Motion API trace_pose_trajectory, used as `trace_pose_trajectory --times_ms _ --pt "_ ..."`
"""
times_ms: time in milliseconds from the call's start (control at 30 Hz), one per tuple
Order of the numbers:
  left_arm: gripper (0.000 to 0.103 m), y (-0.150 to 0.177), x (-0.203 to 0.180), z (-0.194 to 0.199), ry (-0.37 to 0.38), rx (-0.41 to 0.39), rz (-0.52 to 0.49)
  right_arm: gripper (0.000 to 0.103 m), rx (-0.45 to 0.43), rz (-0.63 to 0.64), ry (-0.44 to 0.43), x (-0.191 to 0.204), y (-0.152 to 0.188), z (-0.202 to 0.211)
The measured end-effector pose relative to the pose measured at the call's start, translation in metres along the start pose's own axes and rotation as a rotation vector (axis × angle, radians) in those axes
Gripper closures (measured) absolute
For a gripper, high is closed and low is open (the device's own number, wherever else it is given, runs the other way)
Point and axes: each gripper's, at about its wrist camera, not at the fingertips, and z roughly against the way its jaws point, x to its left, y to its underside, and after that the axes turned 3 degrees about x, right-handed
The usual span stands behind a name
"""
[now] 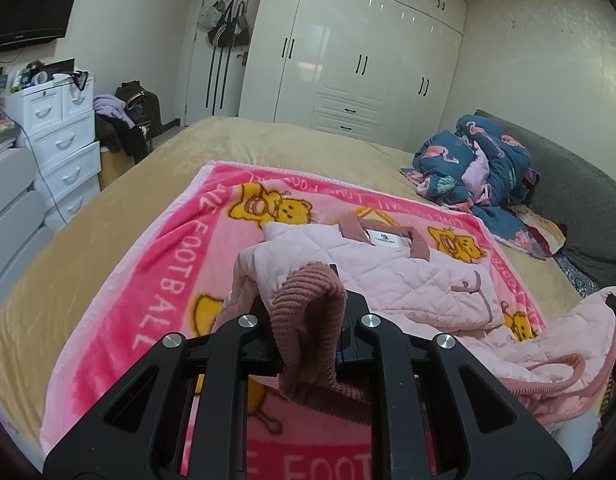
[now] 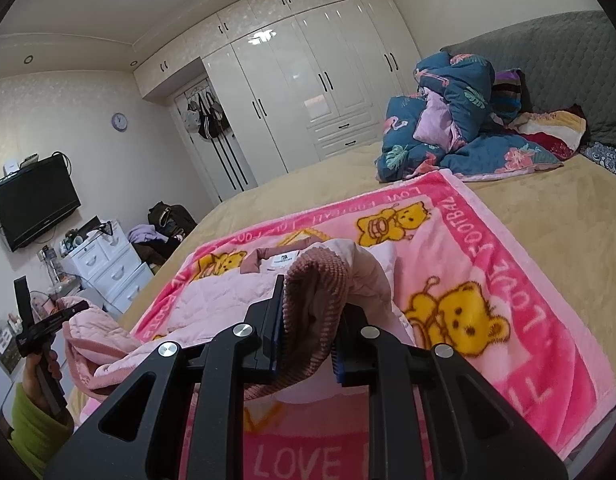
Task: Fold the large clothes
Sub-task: 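Lift the hem with both grippers and carry it toward the collar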
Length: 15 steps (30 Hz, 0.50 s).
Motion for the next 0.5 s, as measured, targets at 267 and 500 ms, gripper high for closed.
trace_pose_trajectory --times_ms 267,500 --pt "0.093 -0.013 0.004 -0.008 -0.004 -0.002 0.013 0.086 -0.01 0.006 0.005 0.005 -0.017 -0.014" --pt "0.092 -0.031 0.001 -0.025 -0.019 0.002 0.004 0.086 -0.01 -0.028 0.01 0.0 -0.037 -0.037"
